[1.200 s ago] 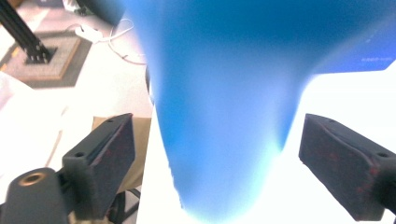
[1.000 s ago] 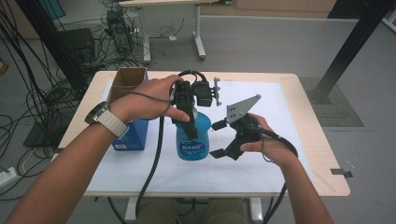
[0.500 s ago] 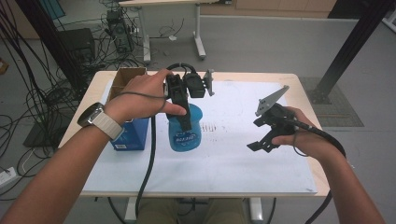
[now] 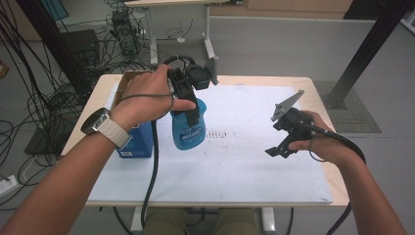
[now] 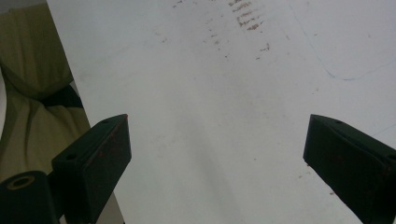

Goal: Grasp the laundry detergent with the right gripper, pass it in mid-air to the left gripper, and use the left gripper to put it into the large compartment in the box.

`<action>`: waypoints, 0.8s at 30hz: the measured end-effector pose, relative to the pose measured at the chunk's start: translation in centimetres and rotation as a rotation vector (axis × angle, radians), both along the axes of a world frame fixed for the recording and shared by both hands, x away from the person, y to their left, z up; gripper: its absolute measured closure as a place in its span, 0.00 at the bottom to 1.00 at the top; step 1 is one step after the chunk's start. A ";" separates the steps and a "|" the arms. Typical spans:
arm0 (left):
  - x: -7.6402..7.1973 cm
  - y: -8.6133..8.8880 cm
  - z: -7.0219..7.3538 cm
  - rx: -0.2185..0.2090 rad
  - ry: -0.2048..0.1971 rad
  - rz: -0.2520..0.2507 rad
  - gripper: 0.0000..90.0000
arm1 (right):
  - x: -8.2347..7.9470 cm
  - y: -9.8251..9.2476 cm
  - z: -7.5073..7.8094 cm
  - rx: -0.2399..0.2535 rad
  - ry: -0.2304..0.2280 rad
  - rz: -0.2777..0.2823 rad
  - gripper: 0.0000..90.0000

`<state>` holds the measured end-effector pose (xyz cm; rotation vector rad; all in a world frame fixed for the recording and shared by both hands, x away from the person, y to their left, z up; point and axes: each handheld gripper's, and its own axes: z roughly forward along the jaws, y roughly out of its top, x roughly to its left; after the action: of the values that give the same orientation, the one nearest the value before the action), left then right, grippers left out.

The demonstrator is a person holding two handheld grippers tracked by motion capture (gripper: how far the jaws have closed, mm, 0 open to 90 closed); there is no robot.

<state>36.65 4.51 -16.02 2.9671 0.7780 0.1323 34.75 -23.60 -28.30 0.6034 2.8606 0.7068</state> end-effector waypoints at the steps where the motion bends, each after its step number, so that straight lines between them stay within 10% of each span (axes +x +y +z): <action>1: 0.0 0.0 0.2 0.001 -0.002 0.011 0.42 | 0.0 0.0 0.0 -0.002 0.000 0.002 0.09; 24: 0.2 0.9 4.1 -0.036 -0.036 0.243 0.42 | -0.2 -1.0 0.6 -0.031 -0.021 0.031 0.10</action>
<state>36.81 5.41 -11.92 2.8170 1.1208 0.1827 34.57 -24.62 -27.67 0.5452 2.8614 0.6681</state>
